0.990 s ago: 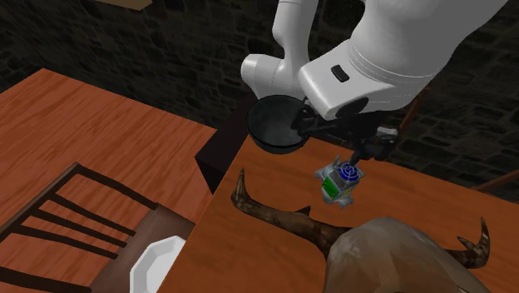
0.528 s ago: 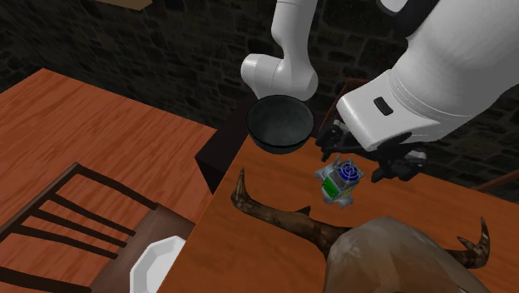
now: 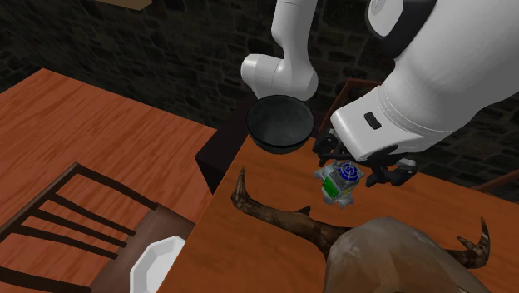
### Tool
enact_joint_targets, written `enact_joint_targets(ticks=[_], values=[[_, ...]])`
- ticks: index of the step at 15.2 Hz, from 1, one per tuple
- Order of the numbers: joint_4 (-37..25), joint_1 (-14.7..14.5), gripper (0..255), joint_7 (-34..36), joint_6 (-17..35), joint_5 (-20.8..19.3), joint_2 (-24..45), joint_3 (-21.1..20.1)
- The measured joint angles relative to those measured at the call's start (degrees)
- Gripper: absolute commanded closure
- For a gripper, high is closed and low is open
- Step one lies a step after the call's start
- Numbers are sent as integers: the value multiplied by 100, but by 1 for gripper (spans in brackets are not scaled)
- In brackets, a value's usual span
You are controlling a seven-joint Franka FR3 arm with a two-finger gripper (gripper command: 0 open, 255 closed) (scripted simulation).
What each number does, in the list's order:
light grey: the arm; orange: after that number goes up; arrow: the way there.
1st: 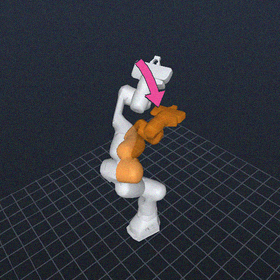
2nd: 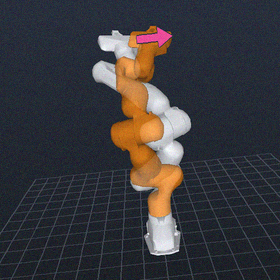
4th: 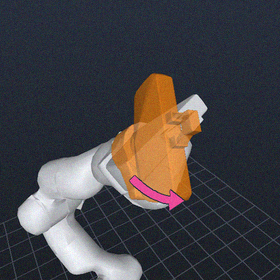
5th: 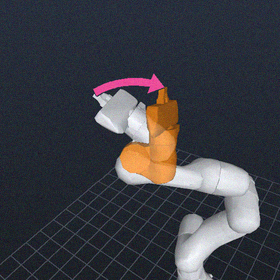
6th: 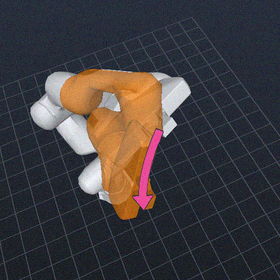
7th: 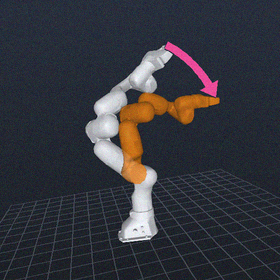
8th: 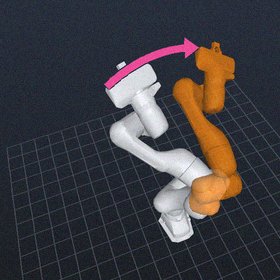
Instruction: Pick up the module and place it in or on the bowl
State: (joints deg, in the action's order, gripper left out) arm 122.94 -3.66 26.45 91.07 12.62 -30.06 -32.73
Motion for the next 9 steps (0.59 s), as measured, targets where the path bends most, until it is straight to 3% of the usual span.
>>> enact_joint_targets(ticks=[2, 3, 9], values=[[4, 0, 0, -1, 3, 1, -1, 0], [4, 0, 255, -1, 3, 1, -1, 0], [6, -3, 255, -5, 6, 4, -13, 5]])
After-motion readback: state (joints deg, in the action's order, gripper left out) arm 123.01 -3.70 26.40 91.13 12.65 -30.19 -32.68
